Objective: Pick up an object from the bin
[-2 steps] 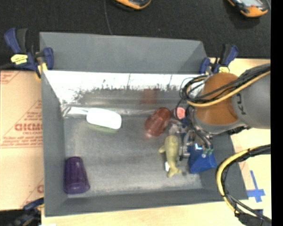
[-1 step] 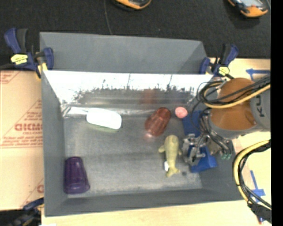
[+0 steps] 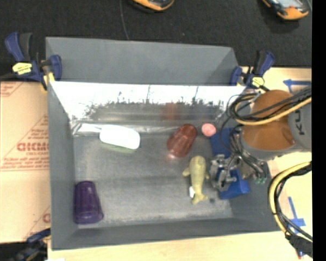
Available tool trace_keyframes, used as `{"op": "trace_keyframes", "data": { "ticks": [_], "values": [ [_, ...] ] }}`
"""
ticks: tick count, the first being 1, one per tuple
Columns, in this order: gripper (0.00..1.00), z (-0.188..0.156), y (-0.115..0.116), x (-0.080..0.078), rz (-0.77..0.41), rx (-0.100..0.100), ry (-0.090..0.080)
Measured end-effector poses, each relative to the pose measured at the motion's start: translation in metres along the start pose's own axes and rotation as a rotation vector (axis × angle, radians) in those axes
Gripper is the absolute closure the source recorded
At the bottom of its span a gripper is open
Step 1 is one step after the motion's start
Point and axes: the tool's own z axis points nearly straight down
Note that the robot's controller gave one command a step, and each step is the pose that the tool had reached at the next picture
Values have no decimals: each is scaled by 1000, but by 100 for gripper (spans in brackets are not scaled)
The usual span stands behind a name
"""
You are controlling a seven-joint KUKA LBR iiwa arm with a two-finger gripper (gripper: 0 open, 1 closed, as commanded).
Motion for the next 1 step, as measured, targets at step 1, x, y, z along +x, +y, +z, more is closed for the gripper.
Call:
{"op": "trace_keyframes", "data": {
  "ticks": [1],
  "values": [
    [0, -72, -3, -3, 20, 2, -3]
  ]
}}
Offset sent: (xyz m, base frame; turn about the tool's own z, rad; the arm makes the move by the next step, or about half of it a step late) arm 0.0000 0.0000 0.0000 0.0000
